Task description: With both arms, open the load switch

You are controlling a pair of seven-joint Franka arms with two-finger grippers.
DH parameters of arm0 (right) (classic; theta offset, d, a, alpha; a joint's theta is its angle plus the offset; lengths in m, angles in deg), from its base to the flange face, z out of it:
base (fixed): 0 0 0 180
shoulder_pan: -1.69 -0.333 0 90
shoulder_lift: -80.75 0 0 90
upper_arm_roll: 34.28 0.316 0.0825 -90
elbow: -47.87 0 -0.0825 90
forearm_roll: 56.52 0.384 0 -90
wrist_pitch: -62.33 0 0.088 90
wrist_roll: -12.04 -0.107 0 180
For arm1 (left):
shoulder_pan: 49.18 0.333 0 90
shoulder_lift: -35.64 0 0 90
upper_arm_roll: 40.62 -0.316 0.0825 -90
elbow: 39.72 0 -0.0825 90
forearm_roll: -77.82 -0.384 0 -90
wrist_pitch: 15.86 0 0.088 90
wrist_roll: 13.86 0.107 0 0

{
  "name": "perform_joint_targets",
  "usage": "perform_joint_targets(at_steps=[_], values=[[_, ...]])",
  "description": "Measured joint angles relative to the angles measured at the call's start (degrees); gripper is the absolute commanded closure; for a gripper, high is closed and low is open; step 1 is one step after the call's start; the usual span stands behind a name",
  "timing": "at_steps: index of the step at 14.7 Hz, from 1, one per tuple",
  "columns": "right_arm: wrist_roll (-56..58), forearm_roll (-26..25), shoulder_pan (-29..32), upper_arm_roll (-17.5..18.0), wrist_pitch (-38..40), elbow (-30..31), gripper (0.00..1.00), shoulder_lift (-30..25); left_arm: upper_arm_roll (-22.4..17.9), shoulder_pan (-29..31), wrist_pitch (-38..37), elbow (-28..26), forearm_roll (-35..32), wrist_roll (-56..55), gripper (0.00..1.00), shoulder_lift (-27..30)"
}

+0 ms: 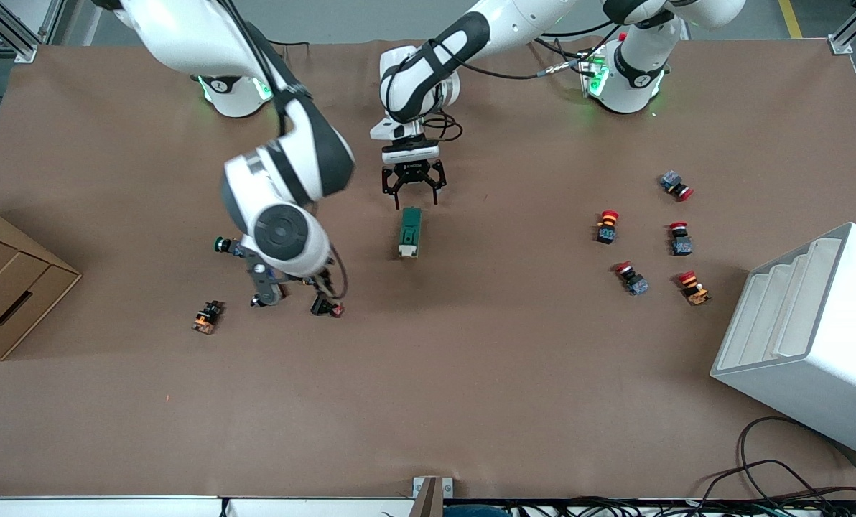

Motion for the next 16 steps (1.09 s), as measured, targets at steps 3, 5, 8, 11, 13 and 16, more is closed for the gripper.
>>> perform_joint_targets(at_steps=[3,5,8,11,13,16], values=[[-11.6,2.4,-2.9,0.0,-8.1,-3.0,0.00,5.7,0.0,-0.4,-0.3,1.4,-0.8,-2.0,0.00,-1.5],[-15.1,4.5,-4.7,0.0,-11.0,-3.4,0.00,8.1,0.0,-0.8,-0.4,2.2,-1.0,-2.1,0.00,-2.3],[-16.3,8.1,-6.1,0.0,-12.1,-3.7,0.00,10.5,-0.1,-1.1,-0.7,2.4,-1.0,-2.3,0.00,-2.5],[-16.2,10.7,-7.2,0.1,-12.0,-3.8,0.00,12.1,-0.1,-1.3,-0.7,2.6,-1.0,-4.4,0.00,-2.5],[-16.0,11.4,-7.8,0.8,-11.6,-3.8,0.00,12.7,-0.1,-2.3,-1.8,2.6,-1.0,-6.4,0.00,-2.5],[-15.9,11.5,-8.2,1.4,-8.0,-3.8,0.00,13.0,-0.1,-3.1,-2.9,2.6,-1.1,-7.9,0.00,-2.7]])
